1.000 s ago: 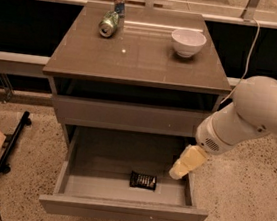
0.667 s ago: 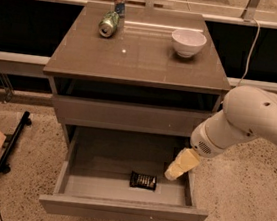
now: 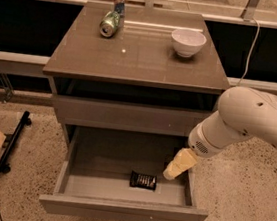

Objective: Pick rxbar chocolate from middle drawer and place on counter

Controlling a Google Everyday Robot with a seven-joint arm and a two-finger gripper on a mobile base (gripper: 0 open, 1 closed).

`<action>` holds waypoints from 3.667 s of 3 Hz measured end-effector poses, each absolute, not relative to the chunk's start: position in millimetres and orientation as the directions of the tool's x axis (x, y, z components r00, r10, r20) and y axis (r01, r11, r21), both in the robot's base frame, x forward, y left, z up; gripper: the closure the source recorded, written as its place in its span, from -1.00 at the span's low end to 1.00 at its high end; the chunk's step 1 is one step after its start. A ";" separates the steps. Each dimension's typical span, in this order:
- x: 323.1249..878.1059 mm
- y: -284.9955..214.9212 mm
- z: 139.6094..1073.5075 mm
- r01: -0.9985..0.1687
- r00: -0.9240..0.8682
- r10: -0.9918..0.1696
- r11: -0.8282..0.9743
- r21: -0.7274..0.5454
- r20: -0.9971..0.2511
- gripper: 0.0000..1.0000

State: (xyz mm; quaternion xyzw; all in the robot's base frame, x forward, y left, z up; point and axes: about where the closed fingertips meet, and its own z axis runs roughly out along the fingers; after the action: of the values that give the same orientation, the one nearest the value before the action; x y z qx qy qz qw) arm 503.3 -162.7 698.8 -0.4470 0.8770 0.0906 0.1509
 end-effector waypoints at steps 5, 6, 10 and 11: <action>543.8 -142.3 584.9 -0.432 -0.898 -0.389 0.869 0.240 -0.206 -1.00; 543.3 -137.5 581.0 -0.427 -0.900 -0.383 0.868 0.253 -0.205 -1.00; 562.6 -79.1 501.3 -0.228 -0.974 -0.216 0.892 0.389 -0.076 -1.00; 569.9 -79.3 479.3 -0.120 -0.992 -0.121 0.909 0.400 -0.022 -1.00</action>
Offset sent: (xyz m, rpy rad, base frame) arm 0.0393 0.0225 -0.0820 -0.0356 0.1590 -0.2313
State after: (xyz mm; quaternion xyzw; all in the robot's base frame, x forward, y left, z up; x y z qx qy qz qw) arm 569.9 -79.3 479.3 -0.0617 0.9769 0.2044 -0.0019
